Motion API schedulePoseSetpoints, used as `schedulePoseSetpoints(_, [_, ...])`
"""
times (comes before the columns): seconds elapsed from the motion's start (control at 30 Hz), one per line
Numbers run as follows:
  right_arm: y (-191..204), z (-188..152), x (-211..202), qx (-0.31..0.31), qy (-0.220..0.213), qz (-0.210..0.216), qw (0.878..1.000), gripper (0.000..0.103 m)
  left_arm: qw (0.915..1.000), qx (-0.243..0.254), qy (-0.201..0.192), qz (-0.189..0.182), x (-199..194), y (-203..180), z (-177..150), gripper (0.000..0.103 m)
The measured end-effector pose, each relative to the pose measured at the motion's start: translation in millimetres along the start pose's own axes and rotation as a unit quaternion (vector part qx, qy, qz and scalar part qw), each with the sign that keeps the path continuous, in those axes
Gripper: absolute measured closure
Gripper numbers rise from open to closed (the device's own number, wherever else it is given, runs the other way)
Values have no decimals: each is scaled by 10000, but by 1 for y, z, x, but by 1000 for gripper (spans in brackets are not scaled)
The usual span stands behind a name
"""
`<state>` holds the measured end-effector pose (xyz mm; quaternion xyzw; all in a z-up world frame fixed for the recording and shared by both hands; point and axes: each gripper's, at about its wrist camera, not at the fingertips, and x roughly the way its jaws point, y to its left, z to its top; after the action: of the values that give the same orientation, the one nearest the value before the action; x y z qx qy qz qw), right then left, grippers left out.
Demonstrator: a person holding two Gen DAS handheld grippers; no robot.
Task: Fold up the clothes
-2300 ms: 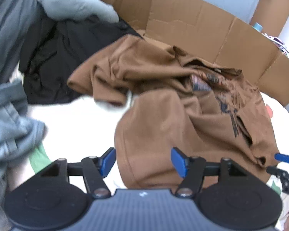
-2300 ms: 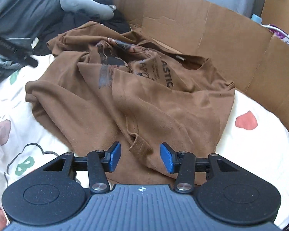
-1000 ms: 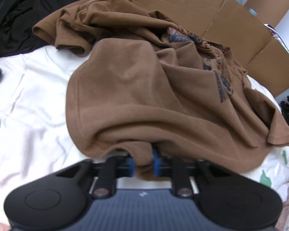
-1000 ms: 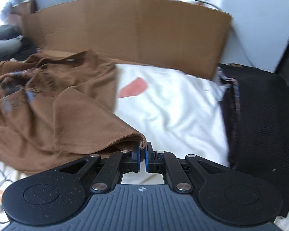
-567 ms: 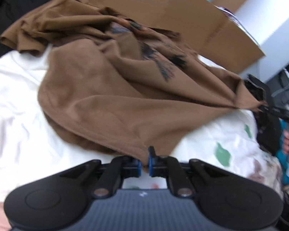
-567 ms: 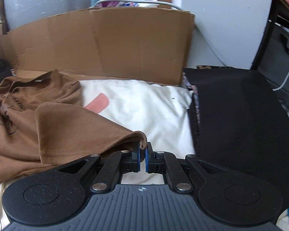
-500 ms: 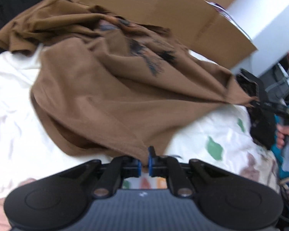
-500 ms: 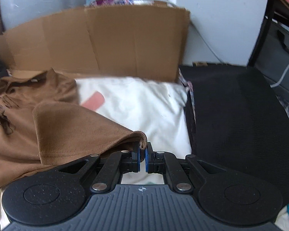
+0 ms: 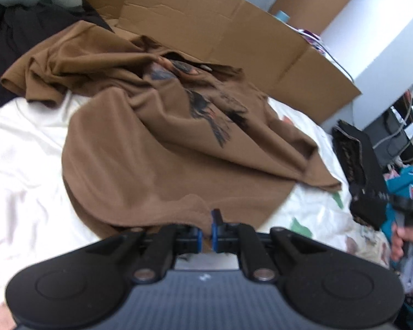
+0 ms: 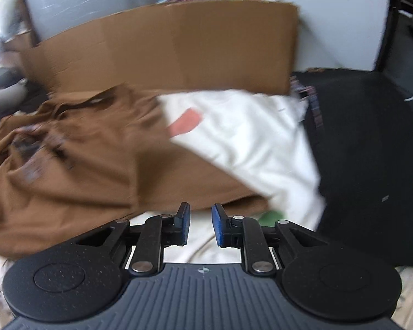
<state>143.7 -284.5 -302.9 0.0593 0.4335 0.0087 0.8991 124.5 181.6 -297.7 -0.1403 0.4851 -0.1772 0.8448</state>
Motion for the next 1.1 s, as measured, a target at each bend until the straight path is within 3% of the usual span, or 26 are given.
schedulePoseSetpoints(0.33, [67, -16, 25, -175, 552, 1068, 9926, 79, 9992, 62, 234, 310, 49, 29, 25, 91])
schedulePoseSetpoints(0.43, [87, -19, 28, -282, 665, 1372, 9879, 78, 9992, 28, 204, 344, 49, 34, 24, 83])
schedulePoseSetpoints(0.5, [97, -21, 30, -329, 734, 1501, 9854, 76, 9995, 21, 125, 288, 43, 36, 23, 66])
schedulePoseSetpoints(0.6, [103, -23, 30, -350, 789, 1576, 9837, 72, 9998, 117, -23, 155, 30, 37, 18, 50])
schedulePoseSetpoints(0.7, [106, -25, 29, -357, 826, 1588, 9832, 72, 9995, 328, -10, 42, 24, 35, 11, 49])
schedulePoseSetpoints(0.87, [109, -29, 30, -377, 904, 1597, 9823, 72, 9970, 730, 158, 182, 30, 31, -1, 49])
schedulePoseSetpoints(1.1, [111, -33, 35, -446, 1008, 1601, 9809, 72, 9868, 1586, 115, 321, 37, 18, -7, 49])
